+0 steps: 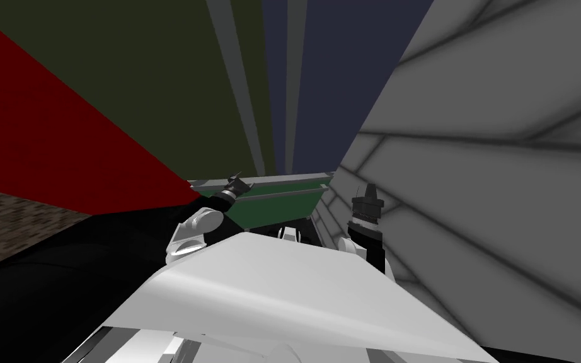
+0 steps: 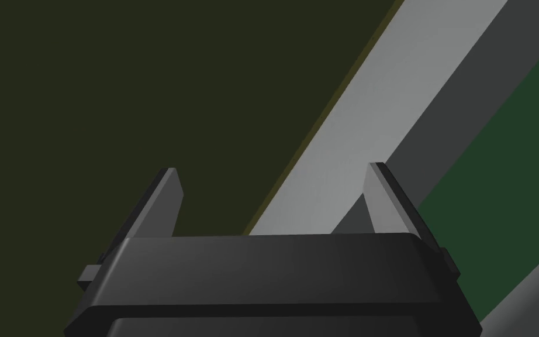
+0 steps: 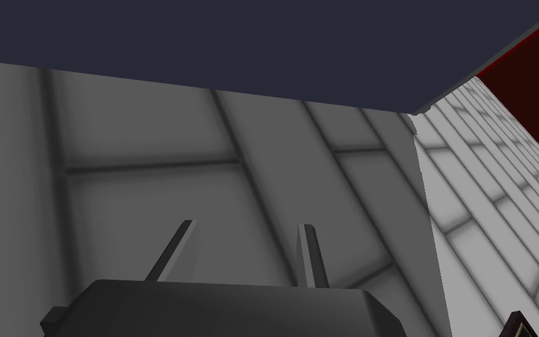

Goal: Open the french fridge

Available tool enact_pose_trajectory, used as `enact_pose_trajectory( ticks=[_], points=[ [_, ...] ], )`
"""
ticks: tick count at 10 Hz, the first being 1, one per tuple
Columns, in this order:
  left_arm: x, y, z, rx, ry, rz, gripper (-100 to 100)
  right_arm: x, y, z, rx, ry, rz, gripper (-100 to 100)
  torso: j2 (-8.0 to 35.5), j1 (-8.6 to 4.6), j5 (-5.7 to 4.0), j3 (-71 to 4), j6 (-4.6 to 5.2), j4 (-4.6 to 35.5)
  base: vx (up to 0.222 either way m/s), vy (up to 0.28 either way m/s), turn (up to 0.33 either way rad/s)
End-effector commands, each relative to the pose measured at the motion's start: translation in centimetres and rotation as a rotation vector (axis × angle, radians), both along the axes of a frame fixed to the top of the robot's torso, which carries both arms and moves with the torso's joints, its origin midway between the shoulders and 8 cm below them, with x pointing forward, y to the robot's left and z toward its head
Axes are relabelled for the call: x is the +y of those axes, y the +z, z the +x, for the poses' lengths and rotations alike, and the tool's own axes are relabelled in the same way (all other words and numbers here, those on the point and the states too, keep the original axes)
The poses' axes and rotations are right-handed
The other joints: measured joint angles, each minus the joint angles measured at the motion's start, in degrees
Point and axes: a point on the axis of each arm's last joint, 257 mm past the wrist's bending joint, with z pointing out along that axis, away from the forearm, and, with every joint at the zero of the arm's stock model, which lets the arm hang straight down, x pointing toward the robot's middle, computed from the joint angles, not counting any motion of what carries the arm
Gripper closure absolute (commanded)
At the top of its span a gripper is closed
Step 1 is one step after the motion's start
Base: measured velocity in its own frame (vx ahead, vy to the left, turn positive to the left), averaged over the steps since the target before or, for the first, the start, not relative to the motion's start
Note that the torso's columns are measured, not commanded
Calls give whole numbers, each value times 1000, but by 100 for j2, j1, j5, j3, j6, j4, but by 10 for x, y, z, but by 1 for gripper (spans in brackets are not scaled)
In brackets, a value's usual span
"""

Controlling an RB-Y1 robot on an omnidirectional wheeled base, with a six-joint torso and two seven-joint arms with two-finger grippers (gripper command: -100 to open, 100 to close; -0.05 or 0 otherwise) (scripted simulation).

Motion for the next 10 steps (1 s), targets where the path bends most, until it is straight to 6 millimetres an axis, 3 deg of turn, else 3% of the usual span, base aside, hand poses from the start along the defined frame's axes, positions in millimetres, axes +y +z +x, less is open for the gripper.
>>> enact_pose_trajectory(
  ticks=[1, 7, 10],
  points=[
    [-10, 8, -4, 0, -22, -71, -100, 0, 0, 0, 0, 0, 0, 0, 3, 2, 0, 2, 1, 1, 67, -161, 62],
    [-30, 51, -21, -90, -35, -181, -100, 0, 0, 0, 0, 0, 0, 0, 23, 25, 7, 14, -7, 7, 42, -97, 43],
    [-15, 47, -8, -80, -18, -170, -100, 0, 0, 0, 0, 0, 0, 0, 26, 19, 6, 16, -6, 8, -24, -13, -65]
  ],
)
